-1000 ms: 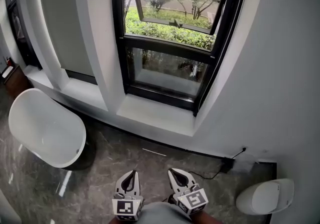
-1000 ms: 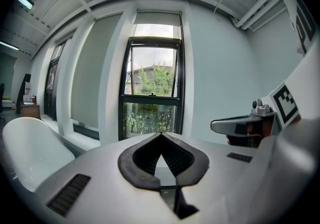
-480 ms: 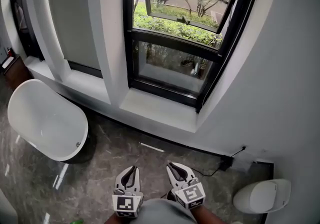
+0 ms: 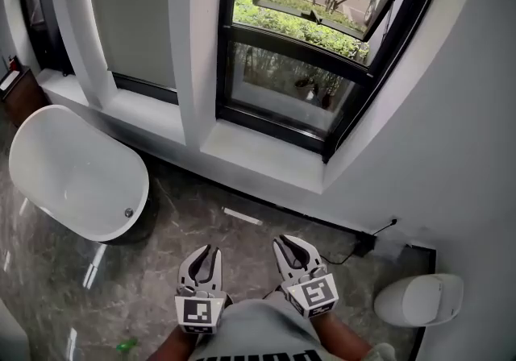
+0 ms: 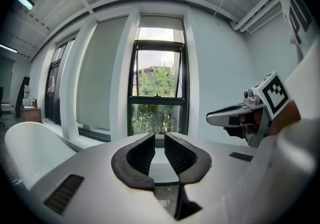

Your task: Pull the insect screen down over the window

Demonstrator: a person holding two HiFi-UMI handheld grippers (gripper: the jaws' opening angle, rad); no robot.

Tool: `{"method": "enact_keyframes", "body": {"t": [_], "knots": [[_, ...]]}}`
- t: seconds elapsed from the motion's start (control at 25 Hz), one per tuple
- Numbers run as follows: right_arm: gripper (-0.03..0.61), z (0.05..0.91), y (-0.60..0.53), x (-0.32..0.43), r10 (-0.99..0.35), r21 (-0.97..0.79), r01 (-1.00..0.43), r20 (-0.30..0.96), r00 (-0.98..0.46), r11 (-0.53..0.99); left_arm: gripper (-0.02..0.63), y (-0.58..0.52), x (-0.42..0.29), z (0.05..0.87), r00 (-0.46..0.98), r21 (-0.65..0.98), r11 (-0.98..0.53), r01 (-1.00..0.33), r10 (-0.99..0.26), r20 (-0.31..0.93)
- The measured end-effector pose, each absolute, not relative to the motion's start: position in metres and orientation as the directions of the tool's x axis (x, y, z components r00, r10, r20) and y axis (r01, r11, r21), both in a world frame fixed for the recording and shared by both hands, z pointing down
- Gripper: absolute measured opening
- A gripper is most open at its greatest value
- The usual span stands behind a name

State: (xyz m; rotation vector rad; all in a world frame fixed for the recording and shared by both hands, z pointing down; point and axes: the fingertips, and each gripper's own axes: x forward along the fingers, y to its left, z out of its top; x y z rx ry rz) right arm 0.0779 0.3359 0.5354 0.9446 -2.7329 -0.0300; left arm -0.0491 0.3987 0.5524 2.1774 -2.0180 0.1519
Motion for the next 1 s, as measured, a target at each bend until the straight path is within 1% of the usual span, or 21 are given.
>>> {"method": "enact_keyframes", "body": {"t": [0.16, 0.36, 0.44, 0.56, 0.72, 0.88, 1.0], "knots": [[0.041, 0.525, 0.336, 0.068, -0.626, 0.107, -0.617, 0.193, -0.756, 0.779, 0.066, 0.397, -0.069, 0.548, 0.072, 0.069, -0.062, -0.996, -0.983, 0.168], [0.043, 0.531, 0.332, 0.069, -0.624, 0.114, -0.615, 0.196, -0.756, 0.780, 0.097, 0.391, -0.068, 0.553, 0.092, 0.060, -0.083, -0.995, -0.980, 0.176], [0.068, 0.537, 0.325, 0.069, -0.617, 0.119, -0.606, 0.206, -0.760, 0.786, 0.103, 0.384, -0.066, 0.554, 0.098, 0.057, -0.089, -0.994, -0.979, 0.180], [0.081, 0.542, 0.309, 0.067, -0.604, 0.106, -0.596, 0.196, -0.772, 0.796, 0.103, 0.369, -0.066, 0.558, 0.090, 0.043, -0.083, -0.996, -0.978, 0.189], [0.084, 0.543, 0.275, 0.071, -0.592, 0.093, -0.585, 0.177, -0.787, 0.805, 0.103, 0.334, -0.061, 0.555, 0.072, 0.021, -0.069, -0.997, -0.978, 0.198], [0.108, 0.538, 0.229, 0.074, -0.577, 0.094, -0.569, 0.140, -0.805, 0.817, 0.103, 0.283, -0.051, 0.553, 0.071, -0.002, -0.073, -0.997, -0.975, 0.212], [0.121, 0.536, 0.191, 0.084, -0.562, 0.112, -0.551, 0.128, -0.817, 0.827, 0.116, 0.238, -0.036, 0.550, 0.090, -0.011, -0.095, -0.995, -0.972, 0.217]]}}
